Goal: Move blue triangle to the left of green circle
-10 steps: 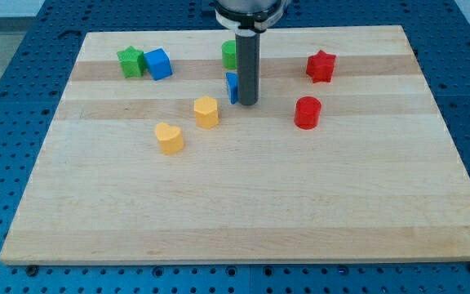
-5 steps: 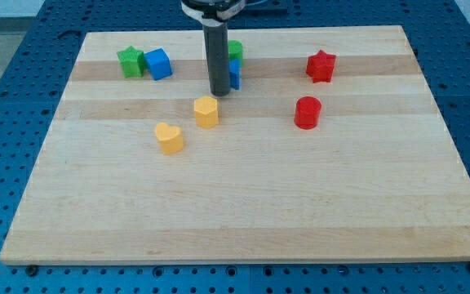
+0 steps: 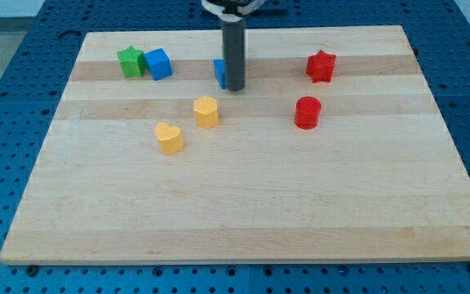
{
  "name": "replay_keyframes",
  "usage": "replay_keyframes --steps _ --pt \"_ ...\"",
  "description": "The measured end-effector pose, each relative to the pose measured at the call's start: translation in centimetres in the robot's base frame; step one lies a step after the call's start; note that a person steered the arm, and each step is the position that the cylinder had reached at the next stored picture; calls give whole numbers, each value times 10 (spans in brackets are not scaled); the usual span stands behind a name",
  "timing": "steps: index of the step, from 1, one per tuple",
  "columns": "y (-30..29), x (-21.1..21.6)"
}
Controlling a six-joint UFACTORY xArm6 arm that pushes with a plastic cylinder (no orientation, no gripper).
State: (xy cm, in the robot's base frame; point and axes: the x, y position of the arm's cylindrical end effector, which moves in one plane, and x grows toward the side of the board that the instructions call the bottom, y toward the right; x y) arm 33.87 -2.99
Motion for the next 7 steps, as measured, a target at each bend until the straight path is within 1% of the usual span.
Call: replay_keyframes --steps 1,2,3,4,5,6,7 --pt "-10 1" --pt "4 10" --pt "38 8" --pt "46 -16" --pt "31 -31" --pt "2 -31" --pt "-10 -31"
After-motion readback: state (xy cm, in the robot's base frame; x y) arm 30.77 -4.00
